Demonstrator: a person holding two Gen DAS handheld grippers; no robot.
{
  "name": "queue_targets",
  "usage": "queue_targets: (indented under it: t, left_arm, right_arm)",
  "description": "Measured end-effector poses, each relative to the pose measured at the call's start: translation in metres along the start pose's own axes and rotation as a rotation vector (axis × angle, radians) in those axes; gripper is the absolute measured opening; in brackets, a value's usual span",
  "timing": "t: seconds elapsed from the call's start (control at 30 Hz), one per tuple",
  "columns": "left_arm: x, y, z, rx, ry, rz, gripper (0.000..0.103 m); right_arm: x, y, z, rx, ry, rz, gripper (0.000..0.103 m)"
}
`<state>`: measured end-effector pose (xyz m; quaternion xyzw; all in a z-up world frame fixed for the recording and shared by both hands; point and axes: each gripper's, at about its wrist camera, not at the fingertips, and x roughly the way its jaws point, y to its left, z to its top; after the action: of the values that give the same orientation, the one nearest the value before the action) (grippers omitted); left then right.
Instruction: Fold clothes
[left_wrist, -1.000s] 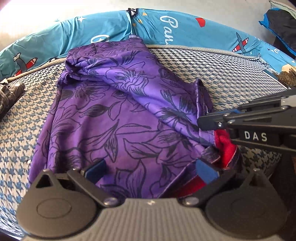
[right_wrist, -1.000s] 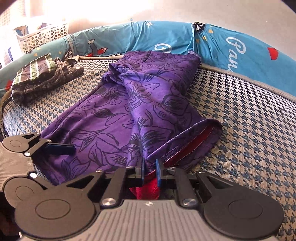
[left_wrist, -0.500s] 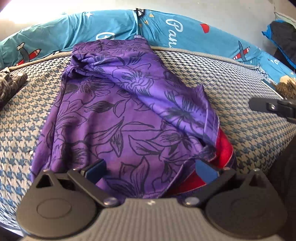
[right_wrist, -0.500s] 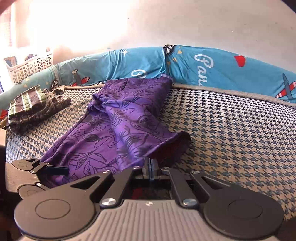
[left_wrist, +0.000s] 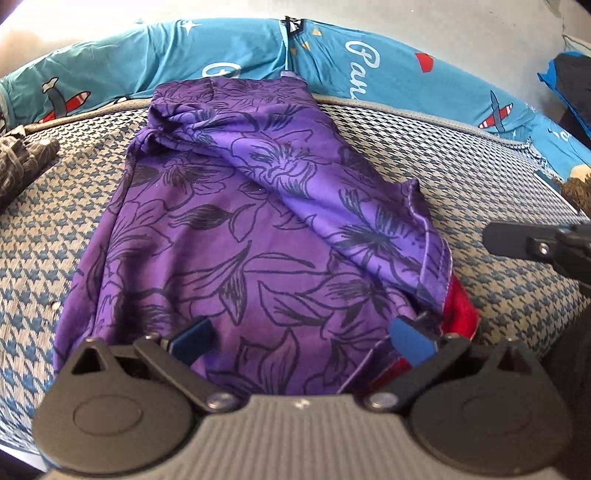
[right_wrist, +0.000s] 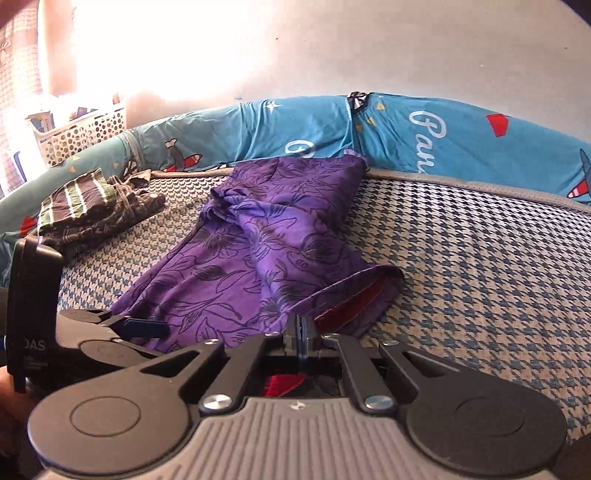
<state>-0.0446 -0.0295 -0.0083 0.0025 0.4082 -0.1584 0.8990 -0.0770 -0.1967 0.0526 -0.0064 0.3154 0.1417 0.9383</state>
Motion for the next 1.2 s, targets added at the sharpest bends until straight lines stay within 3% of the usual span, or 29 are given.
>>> queue_targets:
  t: [0.33, 0.5, 0.63, 0.77, 1.0, 1.2]
  left_arm:
    - [-0.002, -0.004, -0.005, 0.036, -0.001, -0.009, 0.103]
    - [-0.002, -0.006, -0.006, 0.051, 0.000, -0.005, 0.103]
    - [-0.002, -0.007, -0.007, 0.058, 0.001, -0.006, 0.103]
    - [-0.004, -0.005, -0.007, 0.054, -0.001, -0.013, 0.103]
    - [-0.013, 0.024, 0.000, -0.118, -0.059, -0.015, 0.103]
    - [-0.003, 0.024, 0.006, -0.129, -0.068, -0.047, 0.103]
  right_arm:
    - [0.039, 0.020, -0.001, -0.091, 0.065, -0.013, 0.026]
    - [0.050, 0.021, -0.006, -0.110, 0.096, -0.039, 0.025]
    - [0.051, 0.017, -0.007, -0.092, 0.102, -0.043, 0.012]
    - [0.046, 0.011, -0.007, -0.058, 0.084, -0.045, 0.008]
    - [0.013, -0.001, -0.005, 0.017, -0.006, -0.062, 0.007]
    - [-0.008, -0.010, -0.008, 0.097, -0.037, -0.068, 0.005]
